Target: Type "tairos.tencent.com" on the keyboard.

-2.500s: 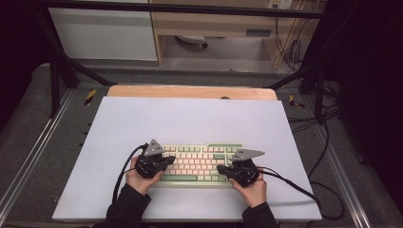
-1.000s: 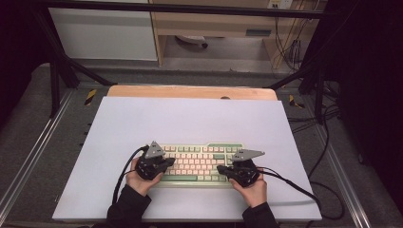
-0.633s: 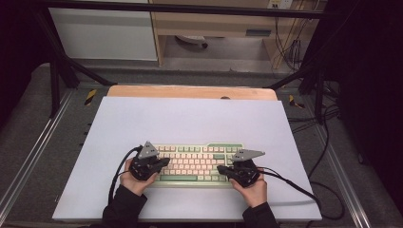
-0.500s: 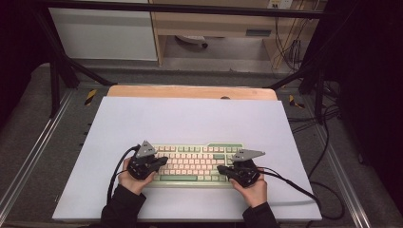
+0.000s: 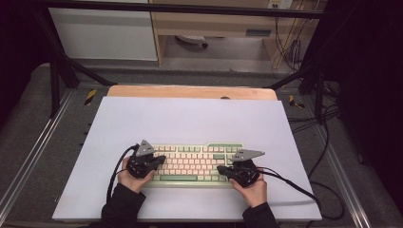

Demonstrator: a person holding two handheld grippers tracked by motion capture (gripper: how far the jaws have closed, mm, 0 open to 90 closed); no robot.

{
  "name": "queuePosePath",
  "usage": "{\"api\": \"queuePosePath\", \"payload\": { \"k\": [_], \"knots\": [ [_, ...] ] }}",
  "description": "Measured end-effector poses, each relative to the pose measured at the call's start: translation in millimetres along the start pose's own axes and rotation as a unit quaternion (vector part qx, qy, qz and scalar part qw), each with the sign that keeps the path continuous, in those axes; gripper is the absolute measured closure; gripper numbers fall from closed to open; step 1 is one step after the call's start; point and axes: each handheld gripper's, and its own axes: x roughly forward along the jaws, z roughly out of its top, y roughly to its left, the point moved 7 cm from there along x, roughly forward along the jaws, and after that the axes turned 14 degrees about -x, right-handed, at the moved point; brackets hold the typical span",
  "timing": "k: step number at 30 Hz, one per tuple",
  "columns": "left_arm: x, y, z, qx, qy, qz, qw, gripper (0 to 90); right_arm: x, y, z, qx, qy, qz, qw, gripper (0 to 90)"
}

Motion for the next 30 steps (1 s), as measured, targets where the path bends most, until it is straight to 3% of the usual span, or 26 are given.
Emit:
{"api": "queuePosePath", "payload": {
  "k": [17,30],
  "knots": [
    [5.8,2.6,-3.2,-0.004,0.002,0.001,1.0,90.0,0.2,0.5,-0.2,0.001,0.001,0.001,1.0,90.0],
    [-6.1,-2.5,-2.2,-0.001,-0.003,-0.014,0.9999,90.0,-1.1,0.5,0.6,0.002,-0.001,0.0,1.0,90.0]
  ]
}}
